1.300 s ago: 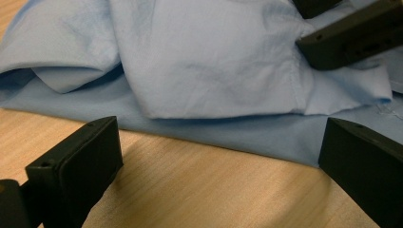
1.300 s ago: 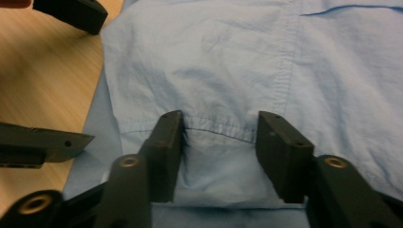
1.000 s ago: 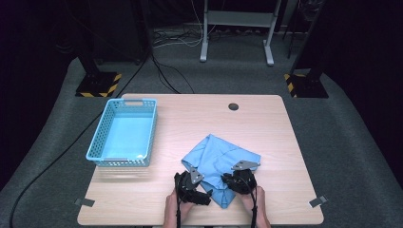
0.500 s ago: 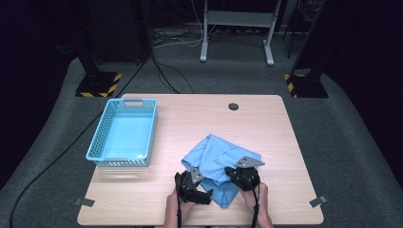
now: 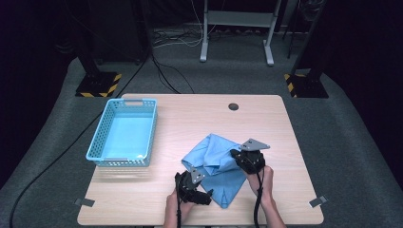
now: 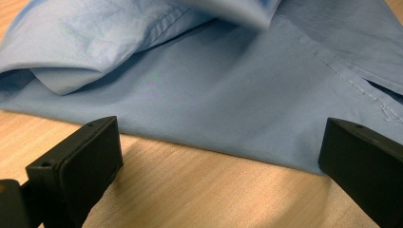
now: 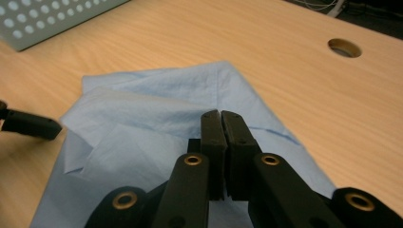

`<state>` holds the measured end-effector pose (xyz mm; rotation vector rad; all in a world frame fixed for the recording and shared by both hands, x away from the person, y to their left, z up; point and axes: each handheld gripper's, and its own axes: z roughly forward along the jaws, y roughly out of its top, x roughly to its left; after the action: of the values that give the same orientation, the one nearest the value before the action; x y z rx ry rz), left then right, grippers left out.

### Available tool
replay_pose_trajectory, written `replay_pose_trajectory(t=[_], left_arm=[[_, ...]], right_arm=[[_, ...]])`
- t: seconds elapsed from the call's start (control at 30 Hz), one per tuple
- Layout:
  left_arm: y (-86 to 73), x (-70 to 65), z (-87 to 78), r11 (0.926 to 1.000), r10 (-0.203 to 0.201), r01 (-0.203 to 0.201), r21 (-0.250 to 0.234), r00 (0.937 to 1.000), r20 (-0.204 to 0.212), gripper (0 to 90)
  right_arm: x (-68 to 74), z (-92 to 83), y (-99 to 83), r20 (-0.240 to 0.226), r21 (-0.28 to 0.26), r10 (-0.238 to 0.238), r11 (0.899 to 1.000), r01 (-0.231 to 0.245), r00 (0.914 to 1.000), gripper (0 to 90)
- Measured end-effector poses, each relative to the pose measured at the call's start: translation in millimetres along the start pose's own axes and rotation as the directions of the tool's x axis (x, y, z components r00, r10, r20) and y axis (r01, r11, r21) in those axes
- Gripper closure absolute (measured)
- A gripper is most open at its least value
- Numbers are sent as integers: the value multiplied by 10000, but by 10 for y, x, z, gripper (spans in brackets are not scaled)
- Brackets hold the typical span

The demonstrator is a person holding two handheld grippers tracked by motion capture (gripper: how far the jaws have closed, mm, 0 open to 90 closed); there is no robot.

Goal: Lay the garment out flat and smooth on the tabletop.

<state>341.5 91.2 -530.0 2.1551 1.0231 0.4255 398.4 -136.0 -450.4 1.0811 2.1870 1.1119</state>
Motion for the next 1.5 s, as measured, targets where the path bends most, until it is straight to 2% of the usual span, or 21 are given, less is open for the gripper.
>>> replay_pose_trajectory(t=[0.13, 0.6, 0.73, 0.9, 1.07, 1.2, 1.3, 1.4, 1.5], left_arm=[[0, -1, 0, 10000, 26, -26, 5, 10000, 27, 5], [0, -1, 0, 10000, 29, -29, 2, 10000, 31, 5], [0, -1, 0, 10000, 29, -29, 2, 10000, 31, 5], [0, -1, -1, 10000, 31, -31, 0, 10000, 31, 5], [-1, -1, -1, 10000, 30, -30, 0, 10000, 26, 5], [-1, -1, -1, 10000, 34, -34, 0, 10000, 28, 5], [-1, -1, -1, 10000, 35, -35, 0, 10000, 25, 5], [-2, -1, -2, 10000, 28, -28, 6, 10000, 21, 5], [-2, -1, -2, 10000, 27, -27, 4, 10000, 20, 5]], right_arm=[[-114, -2, 114, 243, -117, 17, 9999, -14, 9997, 885], [-609, 137, 430, 743, -141, 670, 9977, -661, 9950, 884], [-793, 213, 515, 923, -60, 966, 9953, -964, 9910, 884], [-1052, 322, 609, 1246, 34, 1460, 9890, -1476, 9814, 884], [-1292, 464, 653, 1632, 175, 2065, 9771, -2121, 9647, 883], [-1482, 612, 604, 2123, 499, 2688, 9572, -2851, 9395, 861], [-1586, 672, 545, 2306, 619, 3075, 9422, -3292, 9232, 787], [-1632, 618, 509, 2470, 287, 3453, 9313, -3631, 9054, 650], [-1642, 505, 487, 2552, -4, 3602, 9281, -3724, 8973, 516]])
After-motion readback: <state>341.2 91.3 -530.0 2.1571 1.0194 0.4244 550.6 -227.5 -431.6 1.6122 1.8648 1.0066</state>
